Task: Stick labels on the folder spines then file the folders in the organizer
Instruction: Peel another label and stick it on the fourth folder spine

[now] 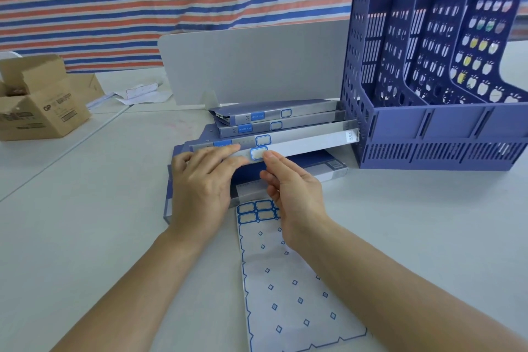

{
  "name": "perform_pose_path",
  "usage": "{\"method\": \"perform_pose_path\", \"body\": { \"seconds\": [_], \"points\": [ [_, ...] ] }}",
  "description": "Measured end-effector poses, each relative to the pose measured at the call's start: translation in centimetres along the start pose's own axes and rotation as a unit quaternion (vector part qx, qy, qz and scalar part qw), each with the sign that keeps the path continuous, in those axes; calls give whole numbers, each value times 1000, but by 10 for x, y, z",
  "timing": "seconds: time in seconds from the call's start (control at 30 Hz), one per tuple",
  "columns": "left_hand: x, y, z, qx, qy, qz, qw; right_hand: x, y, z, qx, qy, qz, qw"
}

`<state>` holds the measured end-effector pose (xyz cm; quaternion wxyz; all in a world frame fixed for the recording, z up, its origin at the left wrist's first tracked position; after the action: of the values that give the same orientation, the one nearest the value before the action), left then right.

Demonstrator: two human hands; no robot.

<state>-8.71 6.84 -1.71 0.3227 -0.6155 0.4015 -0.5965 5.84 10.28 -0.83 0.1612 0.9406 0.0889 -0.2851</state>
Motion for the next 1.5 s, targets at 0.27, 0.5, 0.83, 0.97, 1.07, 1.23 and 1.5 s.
{"method": "perform_pose_path", "body": {
  "seconds": [0.27, 0.5, 0.83, 0.97, 1.07, 1.23, 1.5],
  "points": [
    [-1, 1, -1, -1, -1, -5, 1000, -1, 2, 3, 22, 18, 17, 999],
    [-3, 1, 0, -8, -3, 9, 1000, -1, 3, 3, 30, 23, 18, 999],
    [-1, 0, 0, -25, -16, -28, 999, 0, 2, 4, 39, 29, 15, 999],
    [-1, 1, 1, -24, -22, -27, 999, 1, 1, 5, 47, 38, 13, 998],
    [-2, 1, 0, -25, -22, -27, 999, 2, -1, 6, 56, 49, 12, 997],
    [-2, 2, -1, -24, -25, -30, 999, 5, -3, 6, 68, 69, 11, 995],
    [-2, 1, 2, -29, -24, -35, 999, 7, -6, 6, 92, 77, 36, 992]
  ]
}}
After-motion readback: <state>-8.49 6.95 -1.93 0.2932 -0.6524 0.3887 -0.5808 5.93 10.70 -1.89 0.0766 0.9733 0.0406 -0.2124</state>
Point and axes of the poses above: each hand's wrist, its own y-axis away from the middle knuckle, its own x-axis out of the back of the hand, z = x × y, the point moved 1 cm from there along -y, towards the middle knuckle, and after that the axes turned 3 degrees about -y, right-handed, at the moved point
